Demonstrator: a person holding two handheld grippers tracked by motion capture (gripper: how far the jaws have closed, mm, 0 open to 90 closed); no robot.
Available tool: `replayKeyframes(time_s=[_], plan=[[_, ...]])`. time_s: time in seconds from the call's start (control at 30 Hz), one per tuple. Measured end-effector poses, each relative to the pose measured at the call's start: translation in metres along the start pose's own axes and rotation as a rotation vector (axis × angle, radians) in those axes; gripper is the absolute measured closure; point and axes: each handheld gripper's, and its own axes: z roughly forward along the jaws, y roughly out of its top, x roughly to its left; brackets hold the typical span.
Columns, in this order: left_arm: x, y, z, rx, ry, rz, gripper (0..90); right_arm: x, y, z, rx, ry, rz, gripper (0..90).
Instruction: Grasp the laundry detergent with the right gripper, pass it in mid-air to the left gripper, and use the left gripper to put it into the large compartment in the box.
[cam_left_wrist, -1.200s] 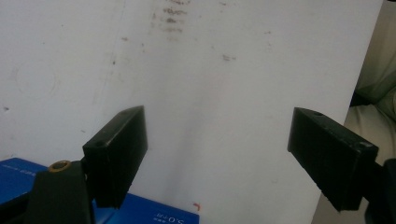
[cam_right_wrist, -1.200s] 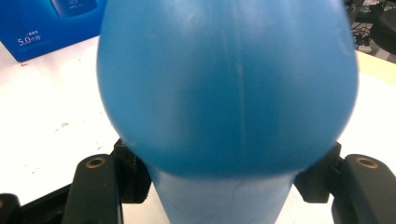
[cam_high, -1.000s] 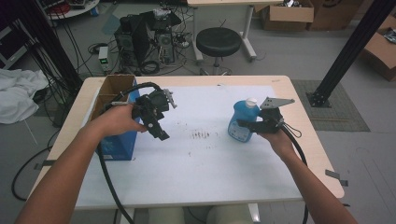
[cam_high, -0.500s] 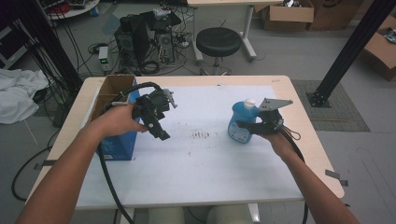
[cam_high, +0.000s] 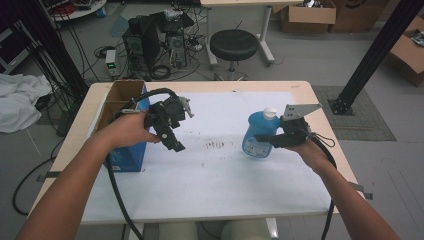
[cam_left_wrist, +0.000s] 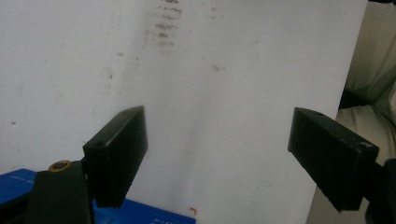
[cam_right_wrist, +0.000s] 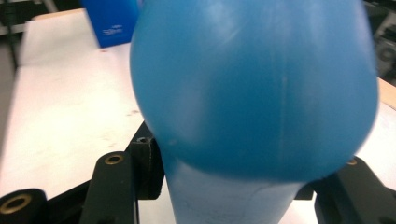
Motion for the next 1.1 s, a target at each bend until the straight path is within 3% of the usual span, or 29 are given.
replayKeyframes(time_s=[0.17,0.37,0.8,1.1], plan=[[-0.005,0.007,-0.003,-0.006,0.001,0.016,20.4,0.008,0.006,0.001,-0.002,0.099,-0.046,44.0],[-0.01,0.013,-0.004,0.001,-0.005,0.033,20.3,0.015,0.009,0.005,-0.003,0.17,-0.071,44.0],[-0.022,0.035,-0.006,0.012,-0.022,0.083,20.1,0.029,0.015,0.018,0.008,0.269,-0.124,44.0],[-0.029,0.048,-0.004,0.037,-0.023,0.153,20.3,0.042,0.024,0.039,0.018,0.347,-0.161,44.0]])
